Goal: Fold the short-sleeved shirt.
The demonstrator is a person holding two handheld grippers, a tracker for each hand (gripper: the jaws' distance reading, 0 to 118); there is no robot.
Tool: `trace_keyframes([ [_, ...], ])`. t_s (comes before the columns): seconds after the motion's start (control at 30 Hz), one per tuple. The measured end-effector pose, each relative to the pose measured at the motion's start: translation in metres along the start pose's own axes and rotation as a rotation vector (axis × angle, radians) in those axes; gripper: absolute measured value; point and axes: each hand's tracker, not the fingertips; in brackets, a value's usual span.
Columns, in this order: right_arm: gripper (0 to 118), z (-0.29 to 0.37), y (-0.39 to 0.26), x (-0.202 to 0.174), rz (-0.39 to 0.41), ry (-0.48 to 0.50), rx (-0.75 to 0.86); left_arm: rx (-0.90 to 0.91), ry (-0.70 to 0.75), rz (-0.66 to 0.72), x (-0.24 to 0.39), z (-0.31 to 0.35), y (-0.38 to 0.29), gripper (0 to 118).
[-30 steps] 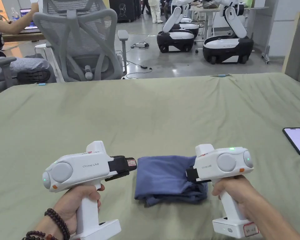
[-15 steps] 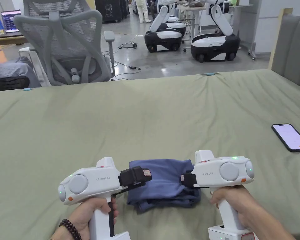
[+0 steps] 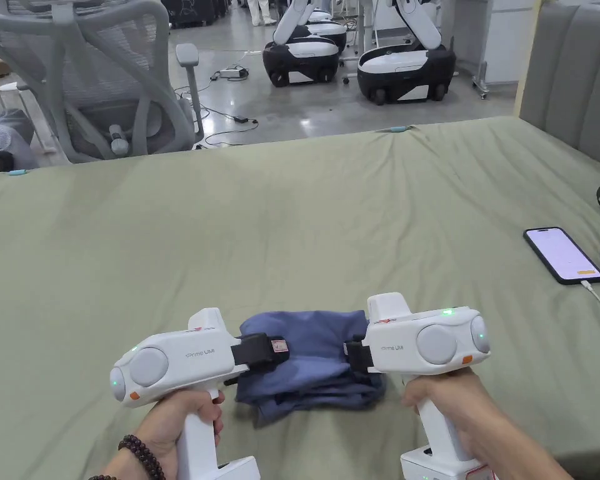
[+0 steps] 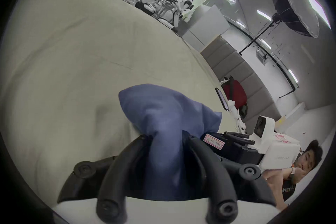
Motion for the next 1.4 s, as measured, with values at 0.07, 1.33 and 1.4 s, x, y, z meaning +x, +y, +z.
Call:
trace_keyframes([
  [0.07,0,0.002,0.006,-0.015,-0.006,-0.025,0.011,-0.001,-0.019,-0.020,-0.007,0.011,0.008,23],
  [1.33,0,-0.143,0.083,-0.339,0.364,0.096,0.335,0.446,0.636,0.090,-0.353,0.404,0.103,118],
  [1.4,0,-0.144,0.090,-0.342,0.372,0.096,0.346,0.466,0.665,0.079,-0.332,0.409,0.100,100],
])
